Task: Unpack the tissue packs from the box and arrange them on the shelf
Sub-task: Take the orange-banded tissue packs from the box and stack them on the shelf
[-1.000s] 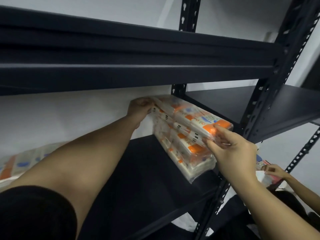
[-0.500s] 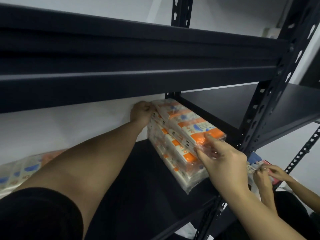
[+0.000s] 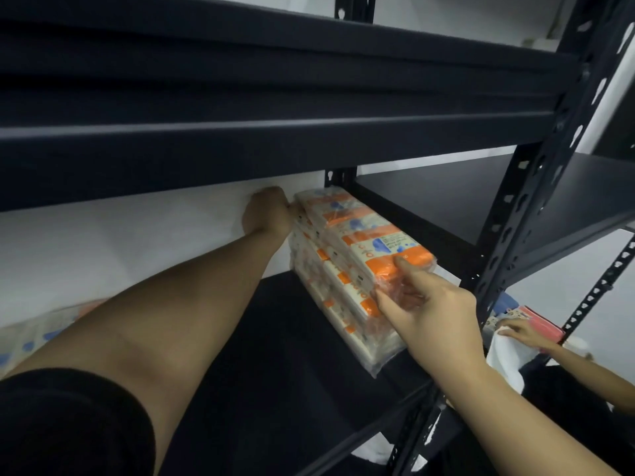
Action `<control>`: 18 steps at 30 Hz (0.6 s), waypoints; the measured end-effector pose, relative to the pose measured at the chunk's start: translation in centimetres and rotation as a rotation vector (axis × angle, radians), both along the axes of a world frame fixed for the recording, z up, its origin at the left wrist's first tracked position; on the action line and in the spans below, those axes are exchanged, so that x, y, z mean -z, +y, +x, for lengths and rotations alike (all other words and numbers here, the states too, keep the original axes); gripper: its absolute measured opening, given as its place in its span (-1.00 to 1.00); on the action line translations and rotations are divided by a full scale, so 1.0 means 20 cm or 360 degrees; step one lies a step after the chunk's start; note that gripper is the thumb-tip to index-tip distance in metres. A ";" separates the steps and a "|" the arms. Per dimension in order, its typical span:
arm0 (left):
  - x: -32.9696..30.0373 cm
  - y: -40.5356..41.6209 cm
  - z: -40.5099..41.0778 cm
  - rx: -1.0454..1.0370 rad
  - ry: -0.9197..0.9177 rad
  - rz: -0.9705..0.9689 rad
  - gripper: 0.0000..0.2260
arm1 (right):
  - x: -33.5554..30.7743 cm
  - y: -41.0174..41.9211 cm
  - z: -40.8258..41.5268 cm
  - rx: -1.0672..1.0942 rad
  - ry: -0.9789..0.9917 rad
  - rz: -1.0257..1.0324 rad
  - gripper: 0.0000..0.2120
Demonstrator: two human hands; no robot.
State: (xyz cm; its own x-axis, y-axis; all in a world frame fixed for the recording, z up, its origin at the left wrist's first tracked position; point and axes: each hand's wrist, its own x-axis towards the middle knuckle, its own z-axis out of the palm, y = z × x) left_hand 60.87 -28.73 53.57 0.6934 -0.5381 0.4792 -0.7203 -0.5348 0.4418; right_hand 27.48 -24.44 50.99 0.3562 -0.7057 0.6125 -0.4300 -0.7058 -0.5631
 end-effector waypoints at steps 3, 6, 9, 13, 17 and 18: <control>0.01 0.02 0.01 0.0120 0.0139 -0.0016 -0.68 | 0.01 0.00 -0.02 0.0007 0.0019 0.0014 -0.34; 0.03 0.10 -0.07 0.0290 0.0201 -0.0042 -0.69 | 0.02 0.00 -0.04 0.0003 0.0050 0.0036 -0.29; 0.10 0.22 -0.22 0.0479 0.0312 -0.0145 -0.78 | 0.02 0.03 -0.07 -0.0004 0.0050 0.0086 -0.26; 0.27 0.36 -0.42 0.0712 0.0763 -0.0307 -0.79 | 0.04 0.06 -0.08 -0.0039 0.0001 0.0143 -0.29; 0.41 0.46 -0.53 0.0895 0.0993 -0.0220 -0.14 | 0.09 0.07 -0.08 -0.0028 0.0114 0.0147 -0.13; 0.43 0.47 -0.55 0.0916 0.0974 -0.0135 -0.03 | 0.10 0.07 -0.08 -0.0022 0.0147 0.0138 -0.07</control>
